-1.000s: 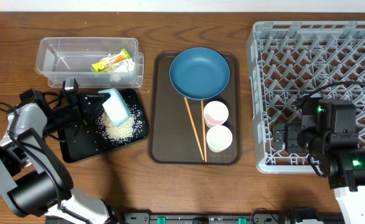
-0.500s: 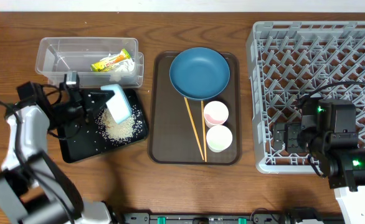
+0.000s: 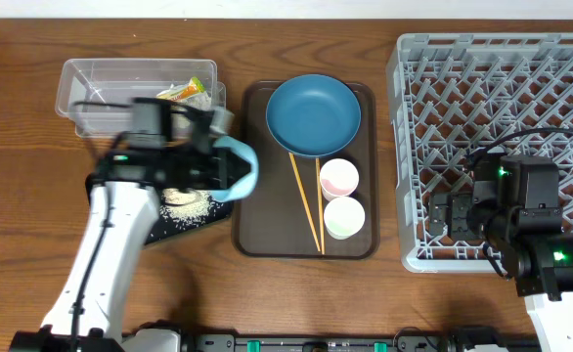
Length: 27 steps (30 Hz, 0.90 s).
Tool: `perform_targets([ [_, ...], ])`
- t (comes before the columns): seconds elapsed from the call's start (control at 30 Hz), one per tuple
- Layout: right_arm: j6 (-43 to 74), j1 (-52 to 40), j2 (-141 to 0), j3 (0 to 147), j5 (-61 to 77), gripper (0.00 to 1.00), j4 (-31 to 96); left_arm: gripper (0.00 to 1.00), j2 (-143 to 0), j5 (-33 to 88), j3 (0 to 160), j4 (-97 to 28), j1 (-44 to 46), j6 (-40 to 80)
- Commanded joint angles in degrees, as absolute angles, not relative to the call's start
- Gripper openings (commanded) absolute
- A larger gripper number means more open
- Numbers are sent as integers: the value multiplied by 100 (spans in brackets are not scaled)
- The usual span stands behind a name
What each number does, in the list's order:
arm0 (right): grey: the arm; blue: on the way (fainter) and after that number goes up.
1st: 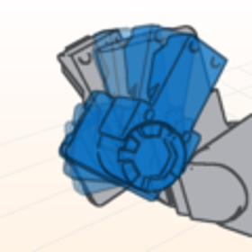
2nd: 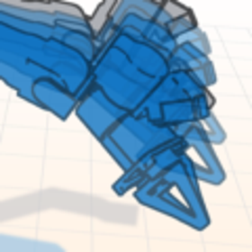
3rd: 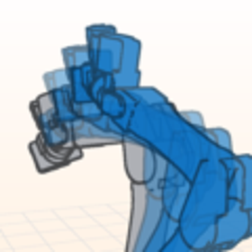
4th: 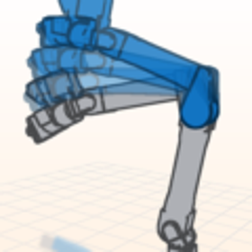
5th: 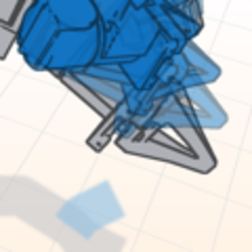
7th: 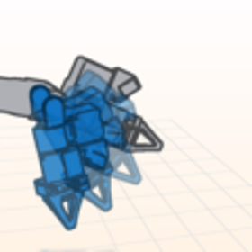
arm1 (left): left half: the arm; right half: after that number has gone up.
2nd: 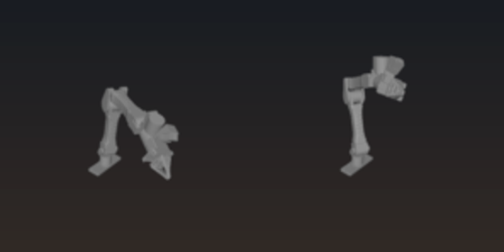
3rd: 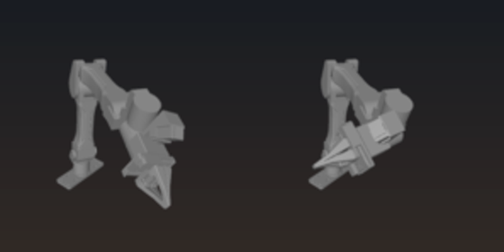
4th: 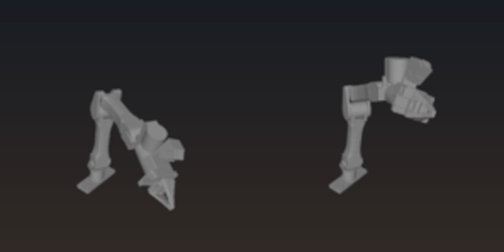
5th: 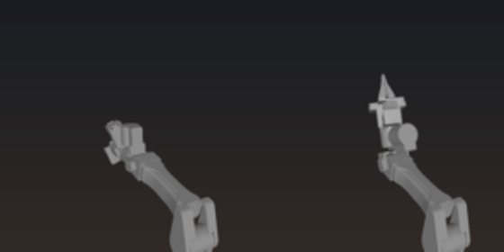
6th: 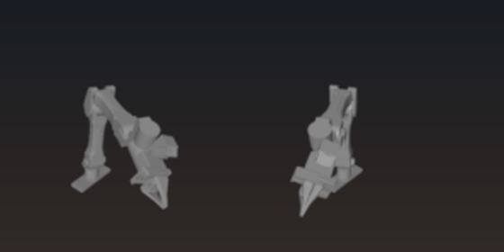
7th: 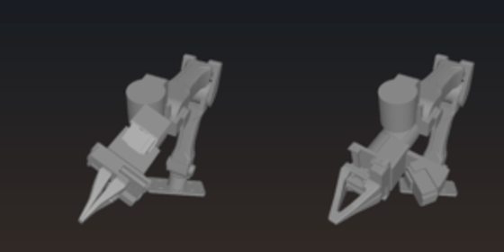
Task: Sort waste into correct bins and load items into the dishwasher rack
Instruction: 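Carry the emptied bowl with the left gripper back onto the brown tray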
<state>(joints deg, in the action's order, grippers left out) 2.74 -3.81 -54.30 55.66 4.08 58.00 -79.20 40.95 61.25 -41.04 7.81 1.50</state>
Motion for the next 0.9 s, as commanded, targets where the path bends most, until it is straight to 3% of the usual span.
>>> perform_targets([
  [0.0, 270, -414, -5402, 5695, 388, 99, 5798, 6, -8034, 2582, 6149, -4032, 1540, 156],
  [0.13, 270, -414, -5402, 5695, 388, 99, 5800, 6, -8361, 1743, 6149, -3975, 2346, 158],
  [0.3, 270, -414, -5402, 5695, 388, 99, 5800, 6, -8903, 1680, 6149, -3793, 2882, 156],
  [0.77, 270, -414, -5402, 5695, 388, 99, 5811, 8, -9454, 1684, 6149, -3607, 3004, 156],
  [0.87, 270, -414, -5402, 5695, 388, 99, 5811, 24, -9454, 1686, 6149, -3607, 3004, 156],
])
